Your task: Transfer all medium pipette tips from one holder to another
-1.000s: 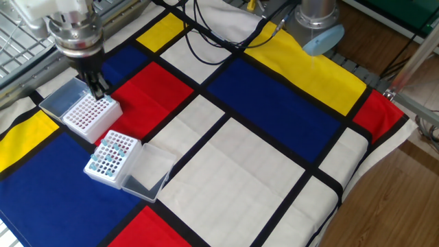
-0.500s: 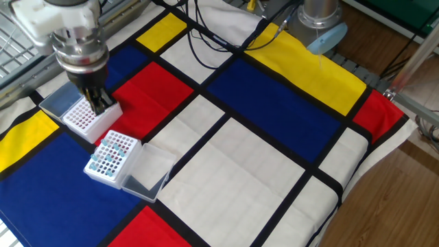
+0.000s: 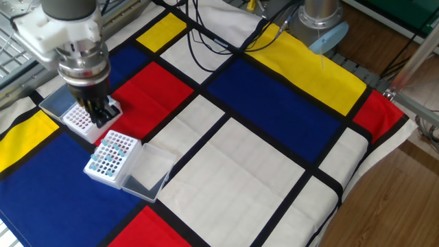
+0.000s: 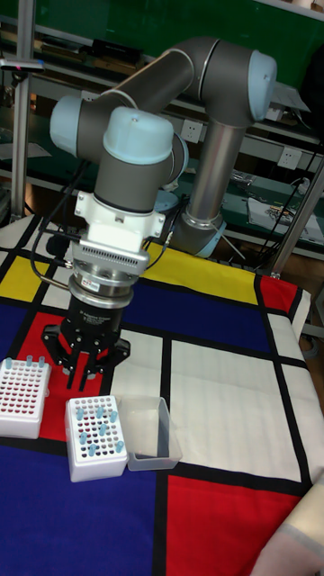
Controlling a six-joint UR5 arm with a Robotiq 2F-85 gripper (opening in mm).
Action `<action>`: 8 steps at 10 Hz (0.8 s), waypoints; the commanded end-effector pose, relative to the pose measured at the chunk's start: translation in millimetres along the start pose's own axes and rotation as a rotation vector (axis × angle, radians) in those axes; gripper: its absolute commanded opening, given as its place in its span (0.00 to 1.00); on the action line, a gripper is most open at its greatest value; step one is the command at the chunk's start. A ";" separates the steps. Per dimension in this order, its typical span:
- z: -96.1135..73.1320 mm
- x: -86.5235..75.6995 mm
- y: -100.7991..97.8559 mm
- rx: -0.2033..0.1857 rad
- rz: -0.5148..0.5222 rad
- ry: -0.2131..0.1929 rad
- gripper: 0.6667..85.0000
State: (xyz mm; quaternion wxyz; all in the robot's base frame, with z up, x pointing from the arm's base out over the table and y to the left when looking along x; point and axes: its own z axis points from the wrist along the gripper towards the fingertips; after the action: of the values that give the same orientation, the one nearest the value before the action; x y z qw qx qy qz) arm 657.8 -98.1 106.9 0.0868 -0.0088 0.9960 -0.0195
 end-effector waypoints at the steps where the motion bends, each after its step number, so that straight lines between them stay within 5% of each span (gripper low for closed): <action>1: 4.4 -14.3 11.0 -0.027 -0.031 -0.019 0.26; 8: 13.7 -20.6 11.1 -0.042 -0.091 -0.017 0.27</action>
State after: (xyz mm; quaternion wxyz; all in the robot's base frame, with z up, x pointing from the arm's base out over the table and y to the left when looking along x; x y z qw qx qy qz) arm 676.8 -87.3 98.9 0.0923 -0.0500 0.9944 -0.0090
